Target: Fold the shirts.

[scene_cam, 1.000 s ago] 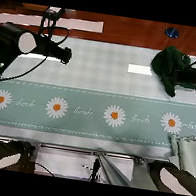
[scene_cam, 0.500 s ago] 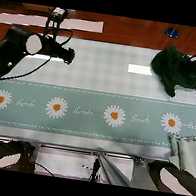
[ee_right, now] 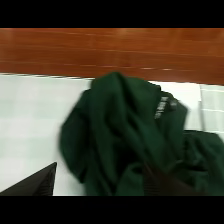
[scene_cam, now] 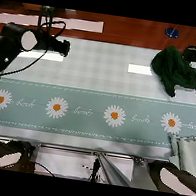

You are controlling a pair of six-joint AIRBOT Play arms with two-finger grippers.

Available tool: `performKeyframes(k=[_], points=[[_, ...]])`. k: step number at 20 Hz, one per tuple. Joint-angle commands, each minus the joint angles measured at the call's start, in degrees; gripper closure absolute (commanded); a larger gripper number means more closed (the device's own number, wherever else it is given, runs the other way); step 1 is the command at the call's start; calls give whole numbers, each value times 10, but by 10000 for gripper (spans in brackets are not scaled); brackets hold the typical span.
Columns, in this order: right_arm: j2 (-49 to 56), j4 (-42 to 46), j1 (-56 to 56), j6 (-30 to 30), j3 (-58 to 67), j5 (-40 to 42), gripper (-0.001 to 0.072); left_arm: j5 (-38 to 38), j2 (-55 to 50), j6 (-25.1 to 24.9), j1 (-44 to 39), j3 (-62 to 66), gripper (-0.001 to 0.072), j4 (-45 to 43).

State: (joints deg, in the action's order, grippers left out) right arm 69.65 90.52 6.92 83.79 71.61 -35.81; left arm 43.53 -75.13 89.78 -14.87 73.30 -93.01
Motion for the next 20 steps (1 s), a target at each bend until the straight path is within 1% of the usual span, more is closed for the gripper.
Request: performKeyframes(k=[1,3,6,11,13,18,20], points=[[79,64,30,30,56,-17,103,7,0,-1,23,3,-2,0],[132,53,41,18,92,-37,101,14,0,-2,25,3,-1,0],[200,49,42,-17,135,-72,100,18,0,-2,25,3,-1,0],[275,44,42,-20,145,-78,98,26,0,-1,25,3,-1,0],[296,44,44,-23,145,-60,98,26,0,-1,25,3,-1,0],[342,43,44,-24,145,20,102,26,0,-1,25,3,-1,0],[360,44,44,-21,144,51,121,26,-1,-1,24,3,-1,0]])
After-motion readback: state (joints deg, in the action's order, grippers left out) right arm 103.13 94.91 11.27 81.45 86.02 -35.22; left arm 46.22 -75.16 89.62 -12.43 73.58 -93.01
